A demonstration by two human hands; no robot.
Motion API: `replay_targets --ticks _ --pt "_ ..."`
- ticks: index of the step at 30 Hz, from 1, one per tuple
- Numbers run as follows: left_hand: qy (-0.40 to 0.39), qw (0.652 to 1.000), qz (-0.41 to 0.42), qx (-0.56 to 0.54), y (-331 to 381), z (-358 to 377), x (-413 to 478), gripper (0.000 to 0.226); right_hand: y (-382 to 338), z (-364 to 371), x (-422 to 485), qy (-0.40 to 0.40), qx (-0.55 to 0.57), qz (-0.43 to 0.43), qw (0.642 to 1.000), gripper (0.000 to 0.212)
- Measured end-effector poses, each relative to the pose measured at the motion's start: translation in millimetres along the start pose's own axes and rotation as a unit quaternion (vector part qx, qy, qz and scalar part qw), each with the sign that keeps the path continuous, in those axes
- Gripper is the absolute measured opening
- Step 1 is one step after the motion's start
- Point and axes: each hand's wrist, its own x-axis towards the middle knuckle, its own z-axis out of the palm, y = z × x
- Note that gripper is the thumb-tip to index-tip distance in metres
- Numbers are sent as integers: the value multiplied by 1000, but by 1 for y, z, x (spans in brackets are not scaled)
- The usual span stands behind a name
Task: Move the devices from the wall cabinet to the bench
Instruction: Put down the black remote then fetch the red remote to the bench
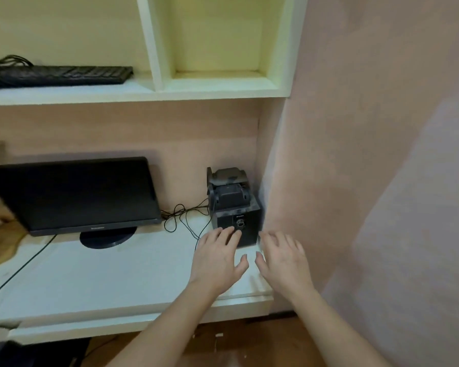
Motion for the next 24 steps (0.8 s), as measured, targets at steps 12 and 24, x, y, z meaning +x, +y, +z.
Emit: replay_targets --ticks 12,24 --pt "164 986 37 4 -22 -116 80 54 -34 -105 100 154 -11 -27 988 47" --pt "351 931 85 57 -37 -296 166 57 -80 -275 198 337 -12 -96 937 45"
